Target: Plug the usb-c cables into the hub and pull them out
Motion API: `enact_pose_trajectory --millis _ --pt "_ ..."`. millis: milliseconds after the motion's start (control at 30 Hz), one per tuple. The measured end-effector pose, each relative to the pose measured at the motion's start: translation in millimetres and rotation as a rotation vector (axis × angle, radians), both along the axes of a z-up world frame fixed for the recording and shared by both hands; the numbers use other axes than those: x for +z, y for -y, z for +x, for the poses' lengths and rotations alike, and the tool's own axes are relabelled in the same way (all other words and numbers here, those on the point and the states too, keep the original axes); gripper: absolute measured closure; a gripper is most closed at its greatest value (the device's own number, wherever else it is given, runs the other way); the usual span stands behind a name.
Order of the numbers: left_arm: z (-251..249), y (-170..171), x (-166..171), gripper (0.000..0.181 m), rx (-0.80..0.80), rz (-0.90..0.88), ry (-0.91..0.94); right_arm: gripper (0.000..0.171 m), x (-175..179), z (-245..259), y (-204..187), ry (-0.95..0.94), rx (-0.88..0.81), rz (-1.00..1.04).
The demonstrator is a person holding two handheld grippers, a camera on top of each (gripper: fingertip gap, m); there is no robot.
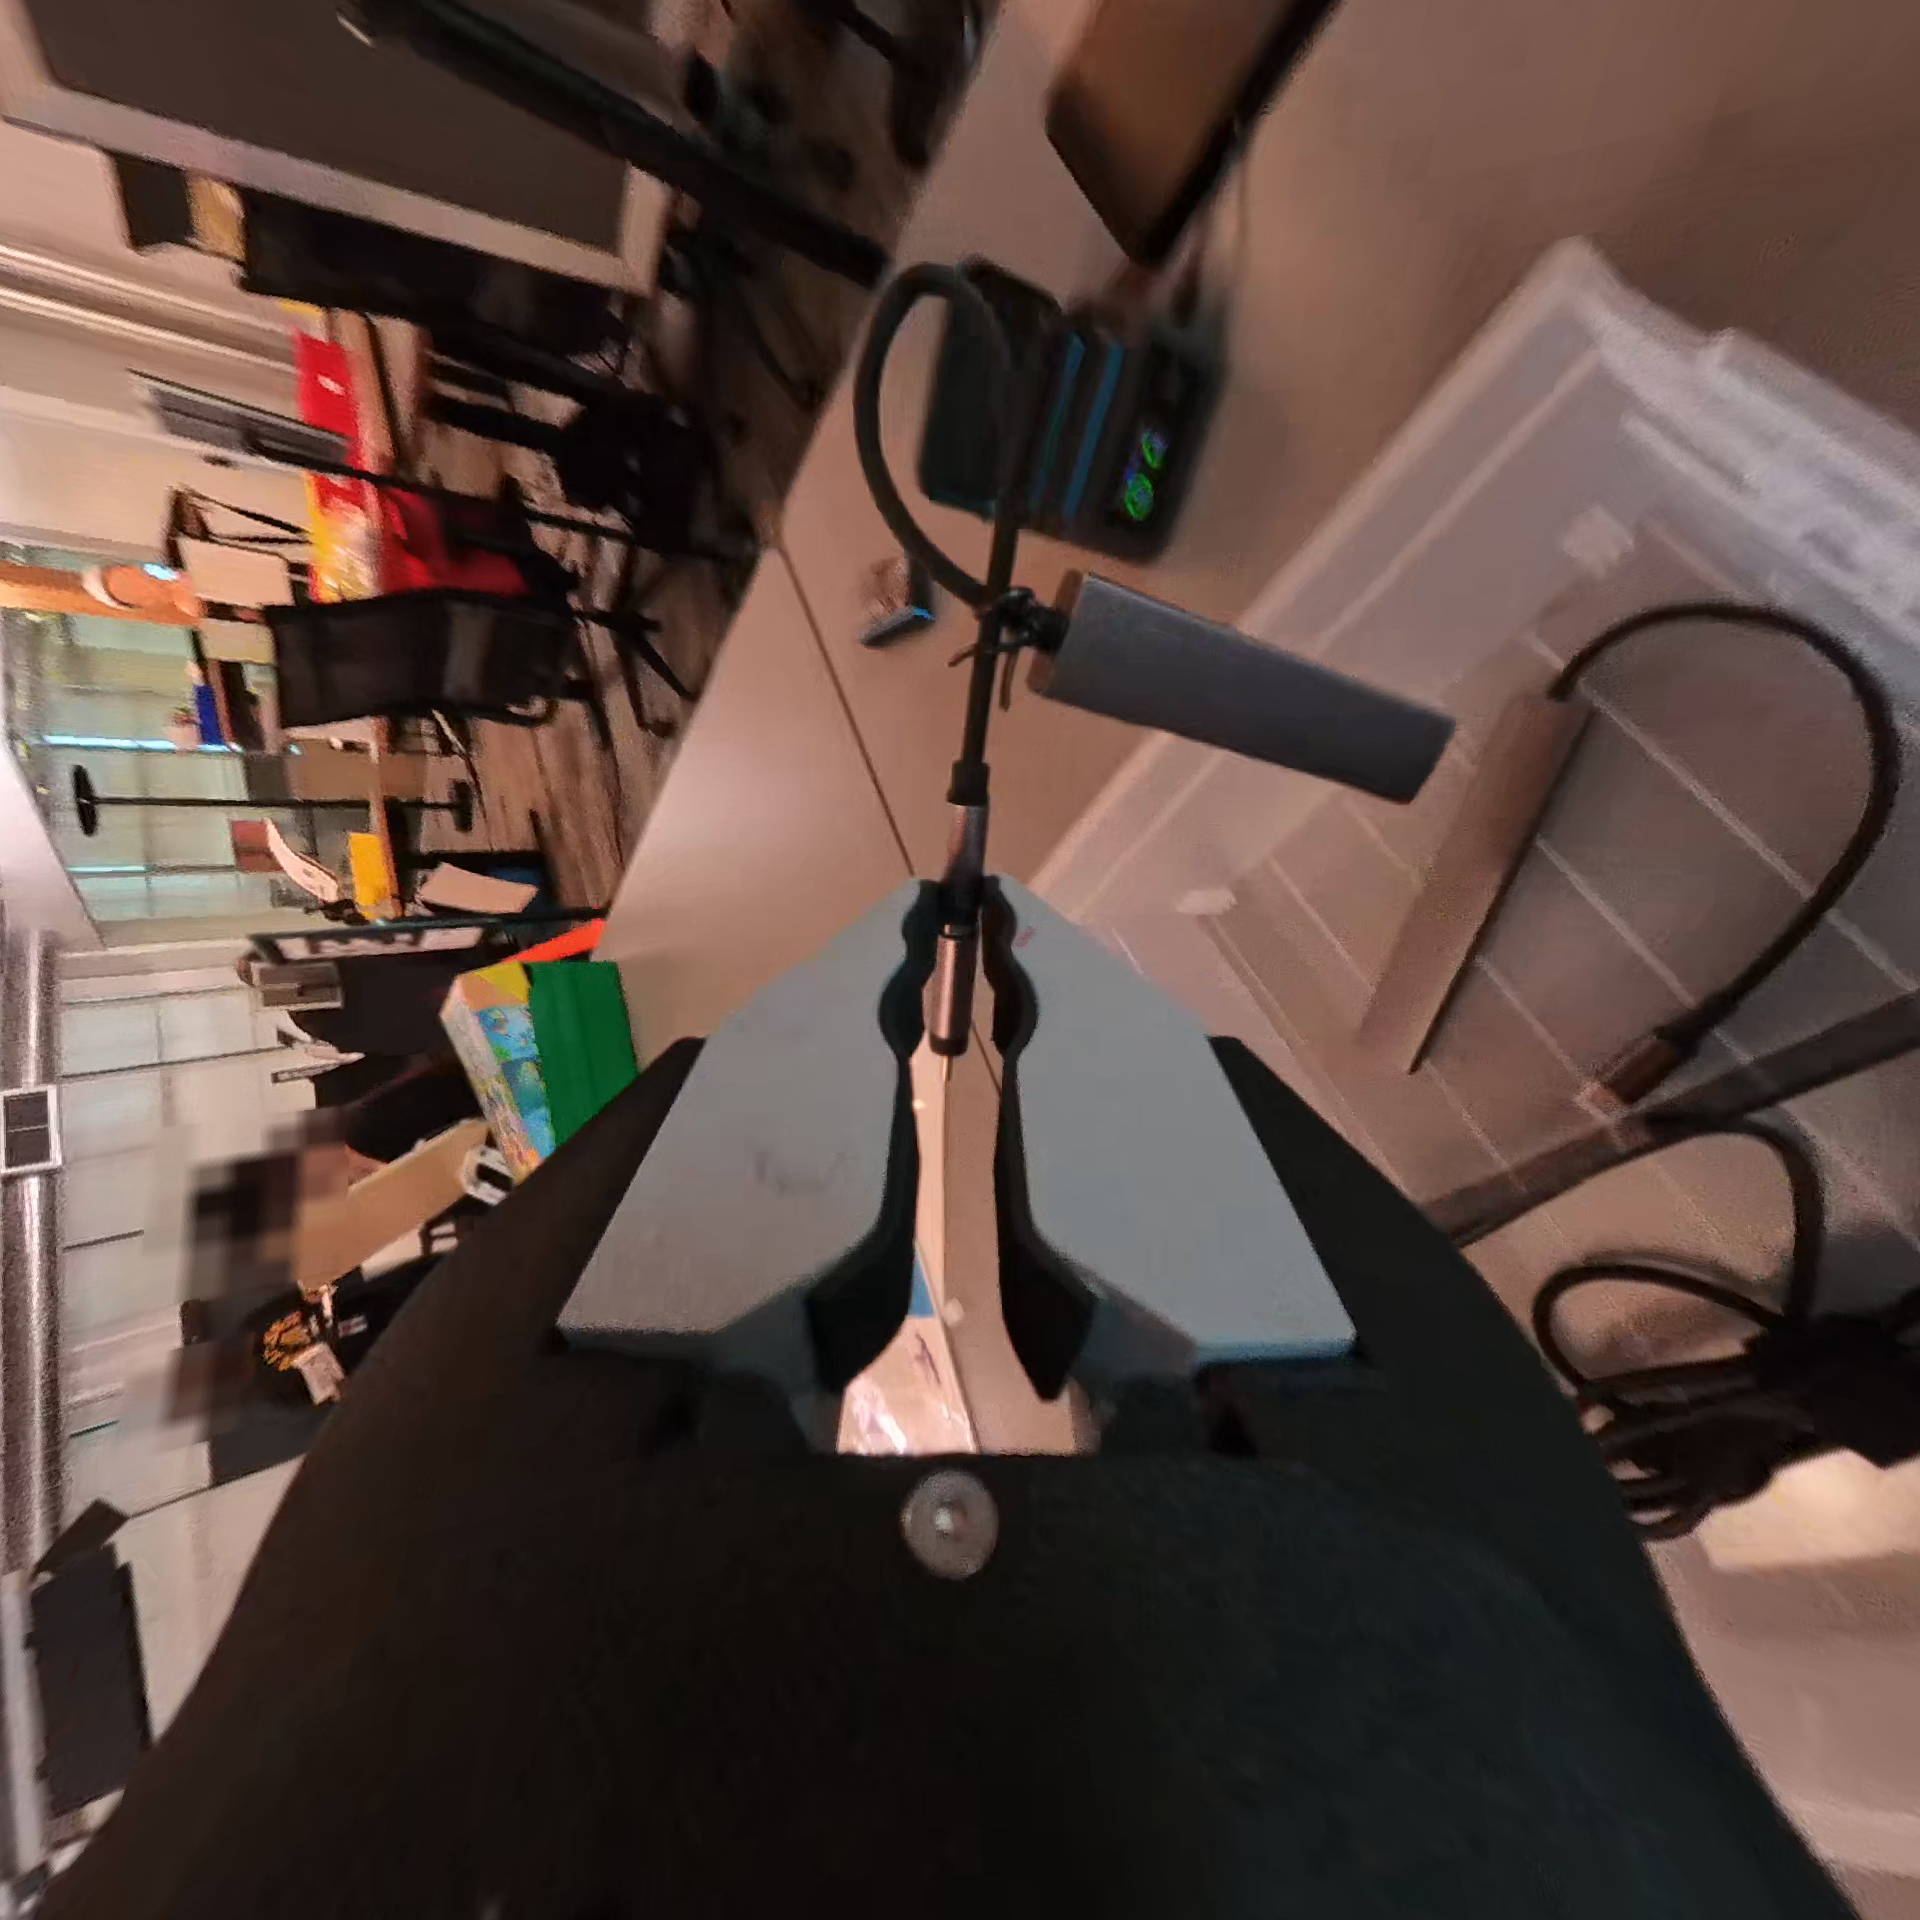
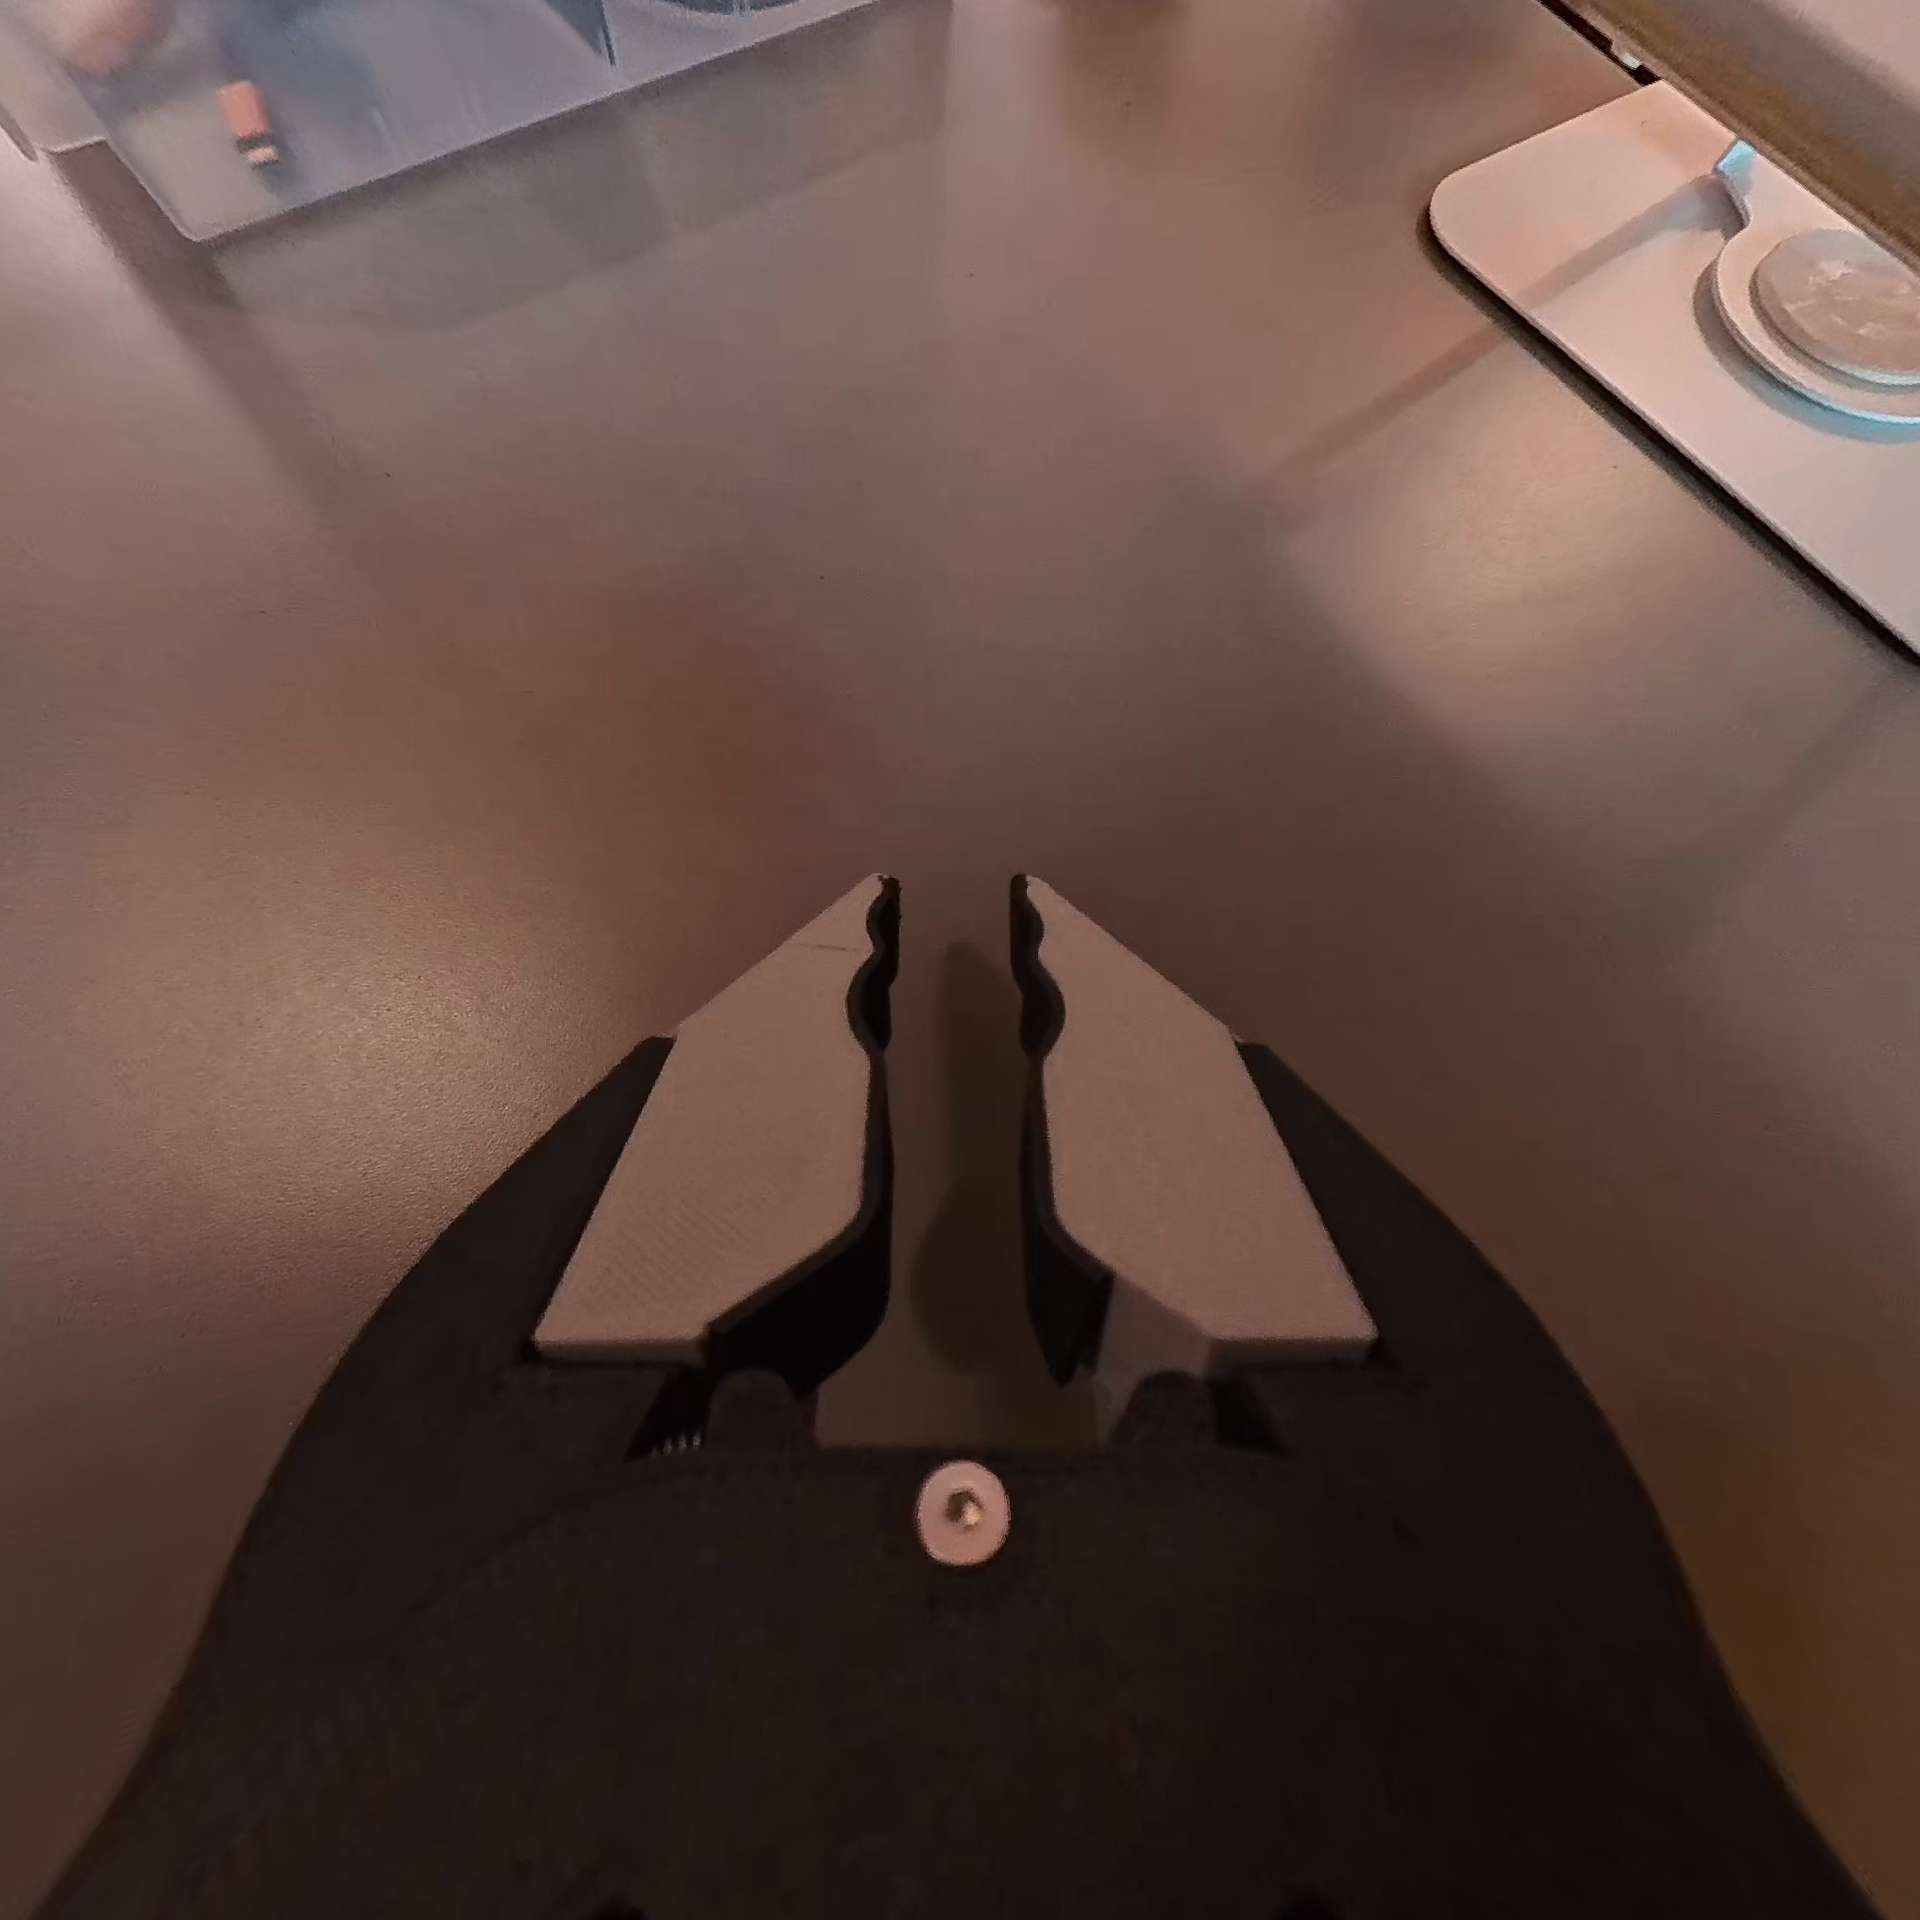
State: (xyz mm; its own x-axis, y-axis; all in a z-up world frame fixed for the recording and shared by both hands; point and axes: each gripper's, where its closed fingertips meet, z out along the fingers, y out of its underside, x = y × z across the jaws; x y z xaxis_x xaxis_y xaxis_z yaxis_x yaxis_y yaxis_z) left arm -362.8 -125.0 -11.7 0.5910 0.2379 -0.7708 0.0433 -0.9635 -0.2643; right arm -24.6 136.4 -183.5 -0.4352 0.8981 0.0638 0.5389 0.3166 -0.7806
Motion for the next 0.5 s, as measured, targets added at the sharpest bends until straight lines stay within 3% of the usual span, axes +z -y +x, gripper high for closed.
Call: enact_pose_trajectory --millis 133,300,400,500 --pt "15 -12 51 0.175 -0.053 0.085 -0.112 0.153 -1 -1 -4 0.003 -0.014 0.002" --pt "56 -43 87 0.175 -0.166 0.181 -0.182 0.153 0 -2 -8 0.002 -0.026 -0.033" --pt "103 -78 86 0.175 -0.297 0.257 -0.152 0.149 9 -1 -2 -0.015 -0.001 -0.121" --pt "161 -119 61 0.175 -0.474 0.275 -0.09 0.145 24 2 4 -0.053 0.041 -0.212"
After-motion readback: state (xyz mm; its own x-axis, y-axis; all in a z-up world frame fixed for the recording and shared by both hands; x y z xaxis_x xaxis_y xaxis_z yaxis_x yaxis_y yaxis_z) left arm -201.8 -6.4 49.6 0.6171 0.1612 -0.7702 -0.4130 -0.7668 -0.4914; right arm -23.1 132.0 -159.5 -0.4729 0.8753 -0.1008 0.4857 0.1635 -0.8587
